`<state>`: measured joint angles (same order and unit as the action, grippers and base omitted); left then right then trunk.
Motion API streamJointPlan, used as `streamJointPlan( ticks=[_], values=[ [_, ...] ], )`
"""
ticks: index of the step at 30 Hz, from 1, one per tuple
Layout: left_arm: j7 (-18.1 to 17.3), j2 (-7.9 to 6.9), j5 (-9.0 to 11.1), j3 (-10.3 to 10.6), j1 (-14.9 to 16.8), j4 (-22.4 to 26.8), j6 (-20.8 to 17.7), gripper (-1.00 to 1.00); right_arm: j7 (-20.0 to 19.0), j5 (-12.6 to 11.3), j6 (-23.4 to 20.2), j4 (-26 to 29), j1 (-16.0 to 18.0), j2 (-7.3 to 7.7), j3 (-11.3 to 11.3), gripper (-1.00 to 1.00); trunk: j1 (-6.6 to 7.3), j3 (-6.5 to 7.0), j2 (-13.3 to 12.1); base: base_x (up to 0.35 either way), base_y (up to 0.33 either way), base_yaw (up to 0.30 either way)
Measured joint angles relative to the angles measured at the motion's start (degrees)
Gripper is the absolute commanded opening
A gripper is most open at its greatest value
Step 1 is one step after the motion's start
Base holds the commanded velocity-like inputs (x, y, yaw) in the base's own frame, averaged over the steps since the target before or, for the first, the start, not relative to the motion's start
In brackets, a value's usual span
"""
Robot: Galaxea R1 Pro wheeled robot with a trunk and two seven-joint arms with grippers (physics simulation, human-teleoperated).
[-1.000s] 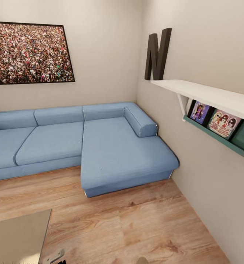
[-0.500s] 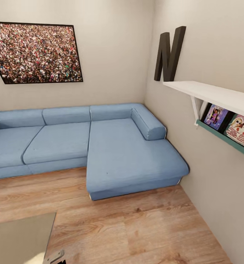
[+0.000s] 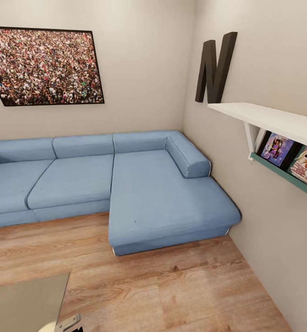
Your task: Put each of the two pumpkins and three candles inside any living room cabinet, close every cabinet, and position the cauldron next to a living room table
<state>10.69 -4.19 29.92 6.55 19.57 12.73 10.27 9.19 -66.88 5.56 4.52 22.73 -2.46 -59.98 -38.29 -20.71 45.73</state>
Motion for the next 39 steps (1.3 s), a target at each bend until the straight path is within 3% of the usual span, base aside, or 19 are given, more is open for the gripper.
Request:
streamJointPlan(
  ticks=[19,39],
  values=[
    [0.0,0.00,0.5,0.0,0.0,0.1,0.1,1.00,-0.1,0.0,0.2,0.3,0.0,0.06,0.0,1.00,0.00,0.00,0.0,0.002,0.002,0.000],
    [0.5,0.02,0.5,0.1,0.3,2.7,-1.4,1.00,-0.1,-0.1,2.4,0.3,0.0,0.13,0.7,1.00,-4.39,-3.59,8.0,0.000,0.000,0.000]
  ],
)
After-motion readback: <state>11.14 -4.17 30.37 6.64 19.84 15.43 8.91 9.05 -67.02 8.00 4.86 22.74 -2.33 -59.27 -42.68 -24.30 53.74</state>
